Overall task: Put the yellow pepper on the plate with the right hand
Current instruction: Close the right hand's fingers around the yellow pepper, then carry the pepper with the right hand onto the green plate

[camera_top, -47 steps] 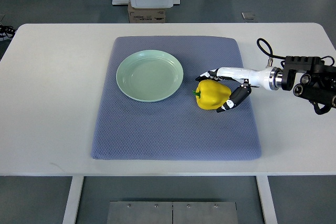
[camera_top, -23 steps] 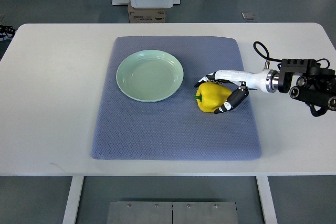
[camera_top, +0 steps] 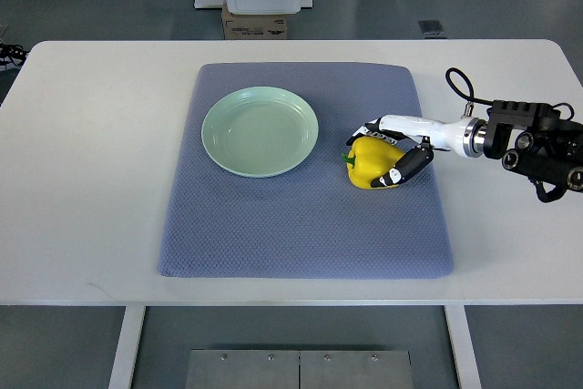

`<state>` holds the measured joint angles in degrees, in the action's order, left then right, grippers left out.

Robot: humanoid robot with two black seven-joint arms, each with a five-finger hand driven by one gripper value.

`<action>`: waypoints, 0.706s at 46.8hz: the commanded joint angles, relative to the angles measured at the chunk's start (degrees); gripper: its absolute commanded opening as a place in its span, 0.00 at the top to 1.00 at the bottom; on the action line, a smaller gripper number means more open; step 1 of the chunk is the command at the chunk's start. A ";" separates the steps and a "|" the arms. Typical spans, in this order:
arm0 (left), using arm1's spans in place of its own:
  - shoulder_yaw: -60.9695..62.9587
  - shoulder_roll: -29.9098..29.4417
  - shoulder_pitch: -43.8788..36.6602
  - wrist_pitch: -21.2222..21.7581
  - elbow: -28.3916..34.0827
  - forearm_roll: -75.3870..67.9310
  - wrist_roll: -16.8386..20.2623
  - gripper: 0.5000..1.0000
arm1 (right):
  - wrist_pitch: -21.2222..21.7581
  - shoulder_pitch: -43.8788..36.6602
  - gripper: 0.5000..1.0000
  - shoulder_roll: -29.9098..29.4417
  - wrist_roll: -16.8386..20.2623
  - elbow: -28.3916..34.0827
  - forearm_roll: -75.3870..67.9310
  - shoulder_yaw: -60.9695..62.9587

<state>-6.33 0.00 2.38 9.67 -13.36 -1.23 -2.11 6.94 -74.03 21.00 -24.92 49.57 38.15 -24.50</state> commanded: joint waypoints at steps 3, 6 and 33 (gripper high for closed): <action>0.00 0.00 0.00 0.00 0.00 0.00 0.00 0.00 | 0.09 -0.41 1.00 -0.08 1.62 -0.17 0.00 2.35; 0.00 0.00 0.00 0.00 0.00 0.00 0.00 0.00 | 0.09 -0.59 1.00 -0.34 2.68 -0.35 -0.09 3.93; 0.00 0.00 0.00 0.00 0.00 0.00 0.00 0.00 | 0.18 -3.66 1.00 -9.39 12.08 -0.43 -0.09 11.23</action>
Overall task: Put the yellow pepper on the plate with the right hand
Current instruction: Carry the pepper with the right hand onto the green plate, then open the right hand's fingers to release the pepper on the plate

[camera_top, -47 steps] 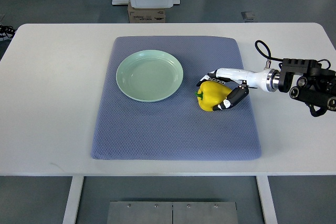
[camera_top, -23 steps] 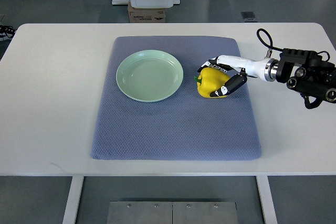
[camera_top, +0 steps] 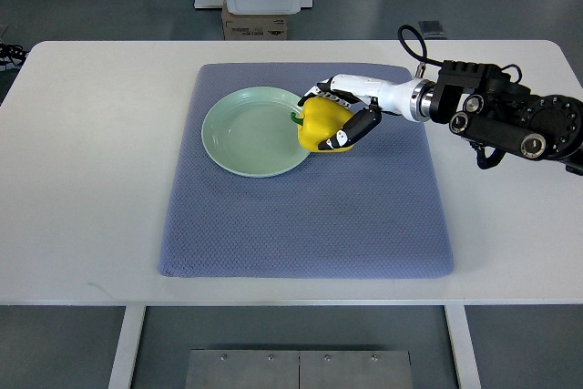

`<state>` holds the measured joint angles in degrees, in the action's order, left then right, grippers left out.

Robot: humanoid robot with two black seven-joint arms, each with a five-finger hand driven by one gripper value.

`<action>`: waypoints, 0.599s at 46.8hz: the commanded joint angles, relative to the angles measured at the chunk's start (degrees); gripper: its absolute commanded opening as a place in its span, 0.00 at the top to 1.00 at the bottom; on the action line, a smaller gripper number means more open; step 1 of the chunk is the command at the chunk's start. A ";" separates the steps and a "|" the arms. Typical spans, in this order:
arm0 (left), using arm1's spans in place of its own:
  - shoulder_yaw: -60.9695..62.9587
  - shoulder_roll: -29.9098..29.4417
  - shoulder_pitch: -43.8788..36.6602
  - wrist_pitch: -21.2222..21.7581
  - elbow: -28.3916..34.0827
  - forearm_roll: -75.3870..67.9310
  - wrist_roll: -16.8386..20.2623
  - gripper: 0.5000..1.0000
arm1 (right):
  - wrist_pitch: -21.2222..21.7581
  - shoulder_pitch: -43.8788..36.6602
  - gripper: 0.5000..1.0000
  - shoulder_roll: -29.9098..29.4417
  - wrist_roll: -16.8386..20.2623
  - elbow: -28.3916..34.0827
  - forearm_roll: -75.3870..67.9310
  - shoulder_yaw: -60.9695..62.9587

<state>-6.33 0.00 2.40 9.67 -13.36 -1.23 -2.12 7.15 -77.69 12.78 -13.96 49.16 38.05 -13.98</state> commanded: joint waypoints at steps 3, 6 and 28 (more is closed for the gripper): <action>0.00 0.00 -0.02 0.00 0.00 0.00 0.01 0.00 | -0.11 0.00 1.00 -2.06 1.74 -0.12 0.00 0.88; 0.00 0.00 -0.02 0.00 0.00 0.00 0.01 0.00 | -0.11 0.00 1.00 -3.28 2.09 -0.56 0.00 0.97; 0.00 0.00 -0.02 0.00 0.00 0.00 0.01 0.00 | -0.29 -0.35 1.00 -11.90 9.91 -1.96 -0.17 5.80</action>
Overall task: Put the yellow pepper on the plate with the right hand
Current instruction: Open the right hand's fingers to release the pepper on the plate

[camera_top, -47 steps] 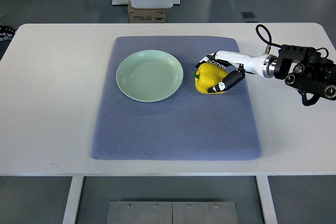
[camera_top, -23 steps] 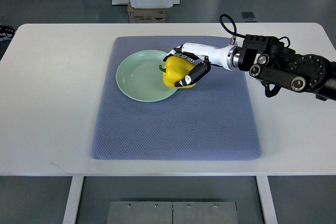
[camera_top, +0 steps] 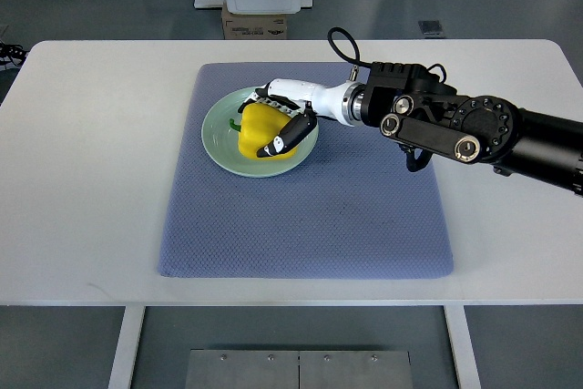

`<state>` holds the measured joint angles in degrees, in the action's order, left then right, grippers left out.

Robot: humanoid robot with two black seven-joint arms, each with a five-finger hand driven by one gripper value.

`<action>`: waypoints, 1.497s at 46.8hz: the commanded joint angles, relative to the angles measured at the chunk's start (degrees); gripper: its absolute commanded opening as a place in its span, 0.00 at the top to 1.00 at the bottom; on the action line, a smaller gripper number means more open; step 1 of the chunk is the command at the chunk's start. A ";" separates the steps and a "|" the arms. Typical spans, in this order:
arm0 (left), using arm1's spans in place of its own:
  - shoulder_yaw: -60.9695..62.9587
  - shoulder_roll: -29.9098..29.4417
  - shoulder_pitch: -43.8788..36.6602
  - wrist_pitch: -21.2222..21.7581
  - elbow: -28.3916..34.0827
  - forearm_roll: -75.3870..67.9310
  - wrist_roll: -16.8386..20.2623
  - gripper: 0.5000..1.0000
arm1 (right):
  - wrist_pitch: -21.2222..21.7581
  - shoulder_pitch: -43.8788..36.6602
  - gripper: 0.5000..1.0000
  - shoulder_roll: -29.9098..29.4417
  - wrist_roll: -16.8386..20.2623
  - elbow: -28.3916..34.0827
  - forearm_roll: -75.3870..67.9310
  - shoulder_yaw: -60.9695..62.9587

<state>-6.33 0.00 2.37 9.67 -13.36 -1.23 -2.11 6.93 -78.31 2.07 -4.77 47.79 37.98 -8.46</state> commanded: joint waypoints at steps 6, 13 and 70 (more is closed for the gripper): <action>0.00 0.00 0.00 0.00 0.00 0.00 0.00 0.00 | -1.39 1.05 1.00 -2.07 2.22 -2.88 -0.27 1.77; 0.00 0.00 0.00 0.00 0.00 0.00 0.00 0.00 | -2.01 2.90 1.00 -2.07 4.24 -6.22 -0.36 4.06; 0.00 0.00 0.00 0.00 0.00 0.00 0.00 0.00 | -3.42 5.45 0.09 -2.07 2.40 -7.71 -0.36 4.50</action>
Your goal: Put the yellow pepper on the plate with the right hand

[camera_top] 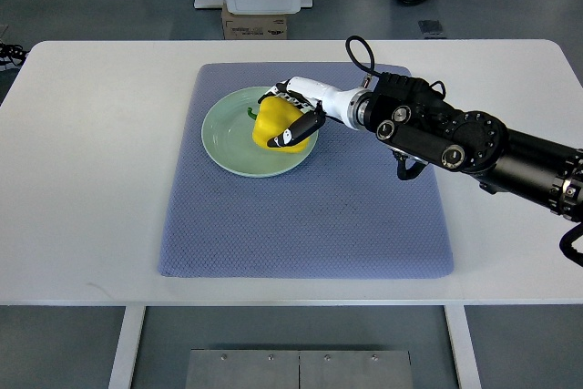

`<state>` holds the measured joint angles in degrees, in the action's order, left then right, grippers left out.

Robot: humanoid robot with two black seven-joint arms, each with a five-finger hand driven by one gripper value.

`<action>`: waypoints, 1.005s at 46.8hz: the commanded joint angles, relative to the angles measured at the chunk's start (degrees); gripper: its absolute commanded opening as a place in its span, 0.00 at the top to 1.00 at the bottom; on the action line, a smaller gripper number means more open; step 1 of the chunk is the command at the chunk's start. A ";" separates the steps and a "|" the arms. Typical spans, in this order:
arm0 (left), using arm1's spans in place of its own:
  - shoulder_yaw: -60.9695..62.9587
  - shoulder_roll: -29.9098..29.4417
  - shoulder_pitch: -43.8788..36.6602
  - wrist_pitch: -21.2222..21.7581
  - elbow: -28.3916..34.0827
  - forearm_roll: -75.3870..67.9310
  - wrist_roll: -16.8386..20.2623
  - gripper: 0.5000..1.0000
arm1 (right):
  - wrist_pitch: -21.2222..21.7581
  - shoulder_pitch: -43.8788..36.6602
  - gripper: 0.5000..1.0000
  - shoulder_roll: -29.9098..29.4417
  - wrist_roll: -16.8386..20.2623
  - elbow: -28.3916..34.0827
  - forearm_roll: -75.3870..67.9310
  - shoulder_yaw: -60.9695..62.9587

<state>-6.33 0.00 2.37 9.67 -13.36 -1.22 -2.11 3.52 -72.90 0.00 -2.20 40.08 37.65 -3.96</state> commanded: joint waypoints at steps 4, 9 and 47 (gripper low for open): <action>0.00 0.00 0.00 0.00 0.00 -0.01 0.00 0.00 | 0.00 0.04 0.04 0.00 -0.53 0.00 0.06 0.00; 0.00 0.00 0.00 0.00 0.00 -0.01 0.00 0.00 | 0.00 0.04 0.03 0.00 -0.53 0.00 -0.03 0.00; 0.00 0.00 0.00 0.00 0.00 -0.01 0.00 0.00 | -0.09 5.22 0.01 1.32 -0.62 -0.09 -4.69 15.29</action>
<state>-6.33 0.00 2.37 9.67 -13.36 -1.24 -2.11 3.50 -68.84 0.36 -2.78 40.01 32.96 8.59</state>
